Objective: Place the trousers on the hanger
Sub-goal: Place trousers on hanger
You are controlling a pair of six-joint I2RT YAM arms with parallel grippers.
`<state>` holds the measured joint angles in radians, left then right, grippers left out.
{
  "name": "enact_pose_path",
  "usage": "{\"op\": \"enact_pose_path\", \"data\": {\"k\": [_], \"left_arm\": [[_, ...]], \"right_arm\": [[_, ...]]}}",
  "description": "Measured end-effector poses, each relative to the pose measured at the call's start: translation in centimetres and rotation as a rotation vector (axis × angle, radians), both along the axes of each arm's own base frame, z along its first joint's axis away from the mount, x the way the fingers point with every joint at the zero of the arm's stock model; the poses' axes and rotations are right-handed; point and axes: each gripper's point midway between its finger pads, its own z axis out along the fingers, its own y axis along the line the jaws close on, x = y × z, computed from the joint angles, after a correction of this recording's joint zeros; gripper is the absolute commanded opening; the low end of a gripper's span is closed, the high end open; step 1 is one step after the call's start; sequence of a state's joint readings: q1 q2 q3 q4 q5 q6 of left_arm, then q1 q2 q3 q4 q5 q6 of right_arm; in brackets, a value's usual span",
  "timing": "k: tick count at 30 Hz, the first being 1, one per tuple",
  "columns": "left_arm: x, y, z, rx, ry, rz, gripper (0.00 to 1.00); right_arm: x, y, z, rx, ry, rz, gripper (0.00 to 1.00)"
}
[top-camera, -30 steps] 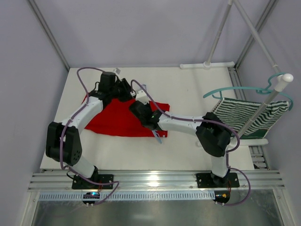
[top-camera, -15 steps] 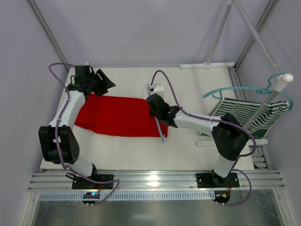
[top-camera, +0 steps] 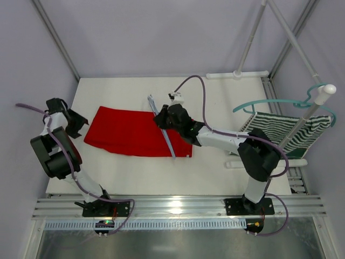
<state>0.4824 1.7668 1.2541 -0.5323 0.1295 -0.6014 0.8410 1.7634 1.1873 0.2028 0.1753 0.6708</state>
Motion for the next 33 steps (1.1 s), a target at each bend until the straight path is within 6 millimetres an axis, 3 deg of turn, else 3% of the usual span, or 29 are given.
{"op": "enact_pose_path", "data": {"k": [4, 7, 16, 20, 28, 33], "left_arm": [[-3.7, 0.7, -3.7, -0.009, 0.126, 0.064, 0.72], [-4.5, 0.5, -4.9, -0.02, 0.168, 0.069, 0.72], [-4.2, 0.3, -5.1, -0.027, 0.169, 0.044, 0.65], [-4.2, -0.2, -5.2, -0.042, 0.162, 0.015, 0.59], [-4.9, -2.3, -5.2, -0.07, 0.149, -0.037, 0.58], [-5.3, -3.2, -5.2, -0.076, 0.149, -0.055, 0.57]], "right_arm": [[0.1, 0.9, -2.5, 0.078, 0.053, -0.029, 0.04], [-0.6, 0.3, -4.3, 0.079, 0.091, -0.042, 0.15], [-0.6, -1.7, -6.8, -0.027, 0.103, -0.049, 0.38], [0.2, -2.9, -7.2, -0.053, 0.107, -0.067, 0.39], [2.6, -5.2, -7.1, -0.024, 0.123, -0.111, 0.39], [3.8, -5.3, -7.8, -0.008, 0.142, -0.119, 0.37]]}}
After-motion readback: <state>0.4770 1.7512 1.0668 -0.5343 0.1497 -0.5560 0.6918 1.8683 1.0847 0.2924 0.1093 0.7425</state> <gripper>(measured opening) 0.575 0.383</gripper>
